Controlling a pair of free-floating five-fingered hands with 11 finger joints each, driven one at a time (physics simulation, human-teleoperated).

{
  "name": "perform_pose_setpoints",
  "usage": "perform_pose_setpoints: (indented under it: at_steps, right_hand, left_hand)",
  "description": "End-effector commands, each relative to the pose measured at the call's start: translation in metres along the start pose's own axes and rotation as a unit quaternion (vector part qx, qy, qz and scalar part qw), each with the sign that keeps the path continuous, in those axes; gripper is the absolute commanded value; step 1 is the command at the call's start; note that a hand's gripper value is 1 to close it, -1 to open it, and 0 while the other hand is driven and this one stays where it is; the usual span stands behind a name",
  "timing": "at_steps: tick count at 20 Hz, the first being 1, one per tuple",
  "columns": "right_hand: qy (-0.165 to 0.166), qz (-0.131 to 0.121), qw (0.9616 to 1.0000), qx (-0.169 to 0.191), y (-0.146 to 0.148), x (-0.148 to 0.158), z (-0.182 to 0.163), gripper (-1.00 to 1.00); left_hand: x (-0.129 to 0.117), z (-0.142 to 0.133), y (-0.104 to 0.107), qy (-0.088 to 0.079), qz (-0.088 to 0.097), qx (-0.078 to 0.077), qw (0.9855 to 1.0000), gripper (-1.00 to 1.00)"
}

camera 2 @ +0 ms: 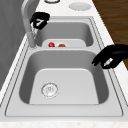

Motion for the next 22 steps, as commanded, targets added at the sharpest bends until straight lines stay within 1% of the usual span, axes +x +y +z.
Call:
perform_pose_setpoints:
  at_steps: [1,11,13,14,15,16,17,18,20,22]
  right_hand:
    - [0.013,-0.014,0.9996,-0.021,0.003,-0.004,0.016,1.00]
    - [0.015,-0.020,0.9991,-0.033,0.006,-0.005,0.018,1.00]
    - [0.015,-0.015,0.9995,-0.025,0.009,-0.002,0.013,1.00]
    - [0.013,-0.014,0.9995,-0.024,0.008,-0.002,0.013,-1.00]
    - [0.016,-0.028,0.9990,-0.031,0.004,-0.001,0.015,-1.00]
    - [0.020,-0.034,0.9981,-0.047,-0.003,-0.003,0.016,-1.00]
    - [0.018,-0.033,0.9974,-0.061,-0.010,-0.004,0.019,-1.00]
    - [0.016,-0.031,0.9974,-0.063,-0.013,-0.005,0.022,-1.00]
    - [0.016,-0.024,0.9975,-0.065,-0.025,-0.007,0.021,-1.00]
    - [0.014,-0.021,0.9982,-0.054,-0.032,-0.009,0.019,-1.00]
  left_hand:
    - [0.000,0.000,0.000,0.000,0.000,0.000,1.0000,0.00]
    - [0.000,0.000,0.000,0.000,0.000,0.000,1.0000,0.00]
    - [0.000,0.000,0.000,0.000,0.000,0.000,1.0000,0.00]
    - [0.000,0.000,0.000,0.000,0.000,0.000,1.0000,0.00]
    - [0.000,0.000,0.000,0.000,0.000,0.000,1.0000,0.00]
    - [0.000,0.000,0.000,0.000,0.000,0.000,1.0000,0.00]
    - [0.000,0.000,0.000,0.000,0.000,0.000,1.0000,0.00]
    - [0.000,0.000,0.000,0.000,0.000,0.000,1.0000,0.00]
    - [0.000,0.000,0.000,0.000,0.000,0.000,1.0000,0.00]
    - [0.000,0.000,0.000,0.000,0.000,0.000,1.0000,0.00]
